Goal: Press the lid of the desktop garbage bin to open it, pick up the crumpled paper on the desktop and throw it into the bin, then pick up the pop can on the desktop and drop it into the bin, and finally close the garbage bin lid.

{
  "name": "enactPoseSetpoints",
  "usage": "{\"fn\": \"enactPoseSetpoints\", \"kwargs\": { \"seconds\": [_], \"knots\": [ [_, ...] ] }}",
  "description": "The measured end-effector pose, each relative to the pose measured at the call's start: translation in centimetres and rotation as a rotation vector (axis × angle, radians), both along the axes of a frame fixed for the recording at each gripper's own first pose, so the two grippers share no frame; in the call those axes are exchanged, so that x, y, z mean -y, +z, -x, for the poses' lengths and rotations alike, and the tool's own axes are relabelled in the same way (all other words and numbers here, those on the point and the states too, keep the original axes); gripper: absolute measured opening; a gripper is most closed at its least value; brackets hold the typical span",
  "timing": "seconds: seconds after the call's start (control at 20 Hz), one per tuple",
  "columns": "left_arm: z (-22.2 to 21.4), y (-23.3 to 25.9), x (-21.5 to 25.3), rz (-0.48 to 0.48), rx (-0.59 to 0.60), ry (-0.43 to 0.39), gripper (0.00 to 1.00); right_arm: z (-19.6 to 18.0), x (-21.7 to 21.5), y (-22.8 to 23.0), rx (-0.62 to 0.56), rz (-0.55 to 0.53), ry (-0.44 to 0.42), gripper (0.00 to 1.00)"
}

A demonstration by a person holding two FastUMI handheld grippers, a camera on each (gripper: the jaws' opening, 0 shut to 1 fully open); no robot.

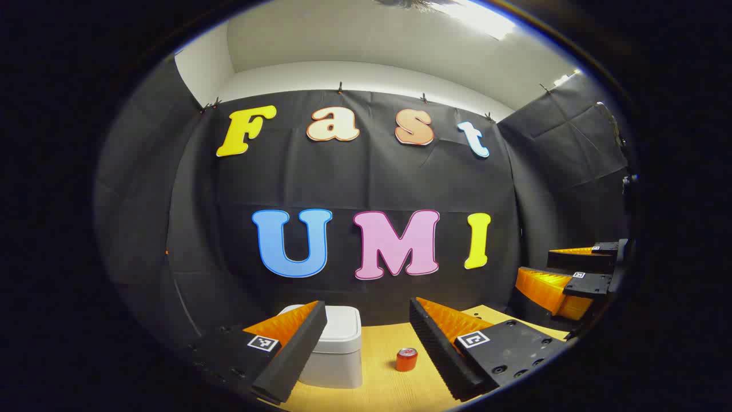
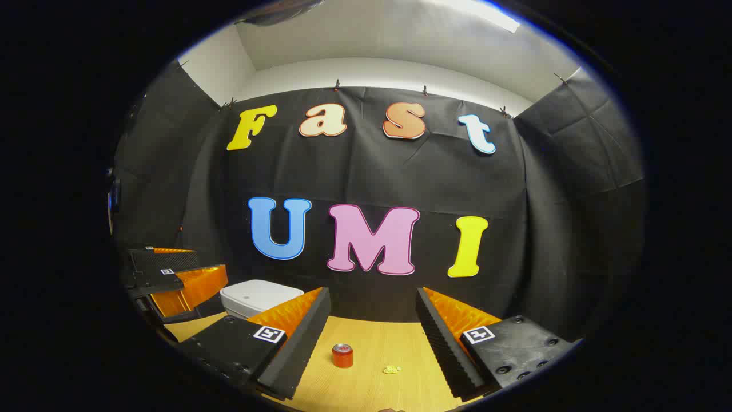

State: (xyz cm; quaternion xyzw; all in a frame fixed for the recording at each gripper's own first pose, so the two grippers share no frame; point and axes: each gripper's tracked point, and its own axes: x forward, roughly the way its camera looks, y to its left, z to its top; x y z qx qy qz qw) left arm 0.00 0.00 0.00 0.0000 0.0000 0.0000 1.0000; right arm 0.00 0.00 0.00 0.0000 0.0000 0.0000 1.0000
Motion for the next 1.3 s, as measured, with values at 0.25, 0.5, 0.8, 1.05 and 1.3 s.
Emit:
{"fn": "enactPoseSetpoints", "kwargs": {
  "seconds": [0.25,0.5,0.8,1.05,1.3],
  "knots": [
    [0.5,1.0,0.8,0.004,0.027,-0.021,0.97,0.5,-0.3,1.3,0.03,0.0,0.01,0.96],
    [1.5,1.3,0.8,-0.008,0.033,-0.026,0.97,1.0,-1.3,1.6,0.035,-0.001,0.041,0.96],
    [2.6,1.7,0.6,-0.027,0.03,-0.029,0.97,1.9,-2.1,2.1,0.044,0.022,0.071,0.96],
    [4.0,2.1,0.2,-0.046,0.033,-0.038,0.96,3.1,-1.8,2.4,0.047,0.029,0.065,0.96],
    [4.8,2.1,-0.1,-0.014,0.021,-0.039,0.96,3.6,-1.4,2.7,0.053,0.025,0.044,0.96]
  ]
}}
